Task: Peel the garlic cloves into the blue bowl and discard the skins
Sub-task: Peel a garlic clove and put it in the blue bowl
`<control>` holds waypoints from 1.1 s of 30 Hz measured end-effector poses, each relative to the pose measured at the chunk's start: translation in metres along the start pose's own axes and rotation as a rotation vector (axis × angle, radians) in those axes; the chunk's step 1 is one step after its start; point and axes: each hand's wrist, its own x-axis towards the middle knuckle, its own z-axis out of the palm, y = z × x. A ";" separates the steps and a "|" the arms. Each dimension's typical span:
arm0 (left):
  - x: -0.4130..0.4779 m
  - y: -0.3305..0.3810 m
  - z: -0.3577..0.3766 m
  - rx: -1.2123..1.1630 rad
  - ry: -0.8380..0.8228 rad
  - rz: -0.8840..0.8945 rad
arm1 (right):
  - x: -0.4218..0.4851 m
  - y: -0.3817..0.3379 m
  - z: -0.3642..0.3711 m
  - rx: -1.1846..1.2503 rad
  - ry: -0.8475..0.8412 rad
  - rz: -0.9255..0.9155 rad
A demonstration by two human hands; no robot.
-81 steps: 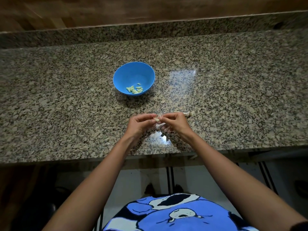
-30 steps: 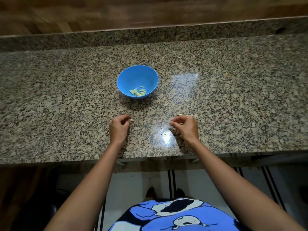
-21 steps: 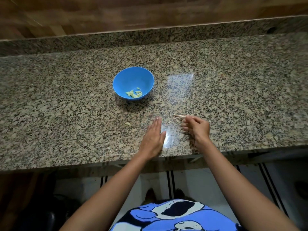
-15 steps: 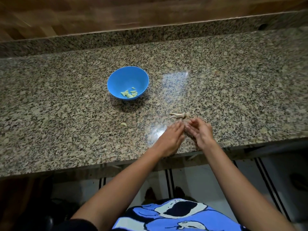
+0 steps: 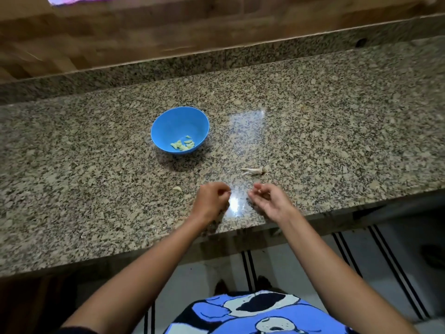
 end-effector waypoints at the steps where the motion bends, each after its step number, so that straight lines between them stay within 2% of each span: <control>1: 0.005 0.014 0.001 -0.171 0.019 -0.122 | -0.001 0.002 0.006 0.043 -0.012 0.023; 3: 0.013 0.038 0.007 -0.297 -0.018 -0.129 | 0.000 0.006 0.012 0.158 -0.035 0.062; 6: 0.010 0.063 0.017 -0.162 -0.163 0.013 | 0.009 0.008 0.008 0.352 -0.069 0.130; 8: 0.011 0.068 0.021 -0.096 -0.145 0.055 | 0.015 0.004 0.005 0.421 -0.055 0.141; 13: 0.043 0.061 0.016 -0.123 0.021 0.037 | 0.016 -0.014 -0.006 0.487 -0.001 0.072; 16: 0.061 0.052 0.020 -0.109 -0.036 0.010 | 0.019 -0.025 -0.015 0.468 0.025 0.051; 19: 0.074 0.039 0.035 0.124 -0.117 0.105 | 0.026 -0.034 -0.024 0.480 0.038 0.037; 21: 0.082 0.032 0.034 0.176 -0.124 0.083 | 0.029 -0.036 -0.029 0.460 0.050 0.030; 25: 0.110 0.023 0.022 0.131 0.037 -0.027 | 0.032 -0.041 -0.041 0.453 0.036 0.002; 27: 0.107 0.020 0.021 0.165 0.118 0.057 | 0.031 -0.046 -0.046 0.441 0.049 -0.029; 29: 0.085 0.019 0.032 0.101 0.150 0.182 | 0.029 -0.052 -0.051 0.427 0.068 -0.068; 31: 0.055 0.018 0.050 0.103 0.041 0.206 | 0.028 -0.055 -0.056 0.437 0.073 -0.088; 33: 0.041 0.014 0.068 0.259 -0.128 0.171 | 0.027 -0.055 -0.060 0.441 0.087 -0.101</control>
